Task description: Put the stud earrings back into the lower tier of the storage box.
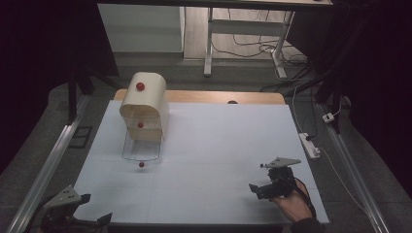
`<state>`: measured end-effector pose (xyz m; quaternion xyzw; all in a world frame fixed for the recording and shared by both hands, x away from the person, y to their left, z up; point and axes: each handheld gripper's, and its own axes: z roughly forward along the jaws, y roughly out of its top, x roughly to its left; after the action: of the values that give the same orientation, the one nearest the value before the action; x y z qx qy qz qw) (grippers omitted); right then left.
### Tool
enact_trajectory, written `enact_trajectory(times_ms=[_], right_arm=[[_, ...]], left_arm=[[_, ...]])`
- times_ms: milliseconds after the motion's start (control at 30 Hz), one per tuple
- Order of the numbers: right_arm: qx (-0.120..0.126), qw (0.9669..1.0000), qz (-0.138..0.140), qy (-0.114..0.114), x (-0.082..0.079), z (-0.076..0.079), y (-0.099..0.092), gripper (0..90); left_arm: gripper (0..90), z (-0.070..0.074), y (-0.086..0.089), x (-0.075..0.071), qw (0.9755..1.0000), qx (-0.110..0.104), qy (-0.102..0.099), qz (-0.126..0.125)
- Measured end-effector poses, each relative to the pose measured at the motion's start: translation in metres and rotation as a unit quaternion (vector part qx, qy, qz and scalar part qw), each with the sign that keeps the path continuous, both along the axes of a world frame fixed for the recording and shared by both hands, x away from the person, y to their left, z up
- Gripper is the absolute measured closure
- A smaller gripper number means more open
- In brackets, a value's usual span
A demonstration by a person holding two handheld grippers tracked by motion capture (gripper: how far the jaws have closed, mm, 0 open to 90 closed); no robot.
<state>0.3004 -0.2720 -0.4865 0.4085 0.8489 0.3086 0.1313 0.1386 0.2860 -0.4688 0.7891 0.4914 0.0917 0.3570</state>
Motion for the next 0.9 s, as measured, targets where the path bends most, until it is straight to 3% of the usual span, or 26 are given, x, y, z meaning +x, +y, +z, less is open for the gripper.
enact_trajectory(times_ms=[267, 500, 600, 667, 700, 733, 900], right_arm=[[-0.024, 0.9997, 0.005, 0.0, 0.021, -0.007, -0.004, 0.0], [-0.046, 0.999, 0.0, -0.002, 0.042, -0.01, -0.007, 9.5], [-0.048, 0.9989, 0.005, -0.001, 0.051, -0.008, -0.008, 17.2], [-0.055, 0.9983, 0.016, 0.003, 0.061, -0.006, -0.009, 28.7], [-0.055, 0.9983, 0.016, 0.003, 0.061, -0.006, -0.009, 28.7], [-0.06, 0.9979, 0.022, 0.007, 0.068, -0.005, -0.01, 36.9], [-0.076, 0.9963, 0.037, 0.016, 0.078, -0.007, -0.011, 50.1]], left_arm=[[0.1, 0.0, -0.001, 0.0, 1.0, 0.003, 0.001, -0.001], [0.2, 0.0, 0.0, 0.001, 1.0, 0.0, 0.004, 0.0], [0.4, 0.0, 0.0, 0.001, 1.0, 0.0, 0.005, 0.001], [0.4, 0.0, 0.0, 0.001, 1.0, 0.0, 0.006, 0.001], [0.4, 0.0, 0.0, 0.001, 1.0, 0.0, 0.005, 0.001], [0.5, -0.001, -0.001, 0.001, 1.0, 0.0, 0.005, 0.0], [0.5, -0.001, -0.001, 0.001, 1.0, 0.0, 0.006, 0.0]])
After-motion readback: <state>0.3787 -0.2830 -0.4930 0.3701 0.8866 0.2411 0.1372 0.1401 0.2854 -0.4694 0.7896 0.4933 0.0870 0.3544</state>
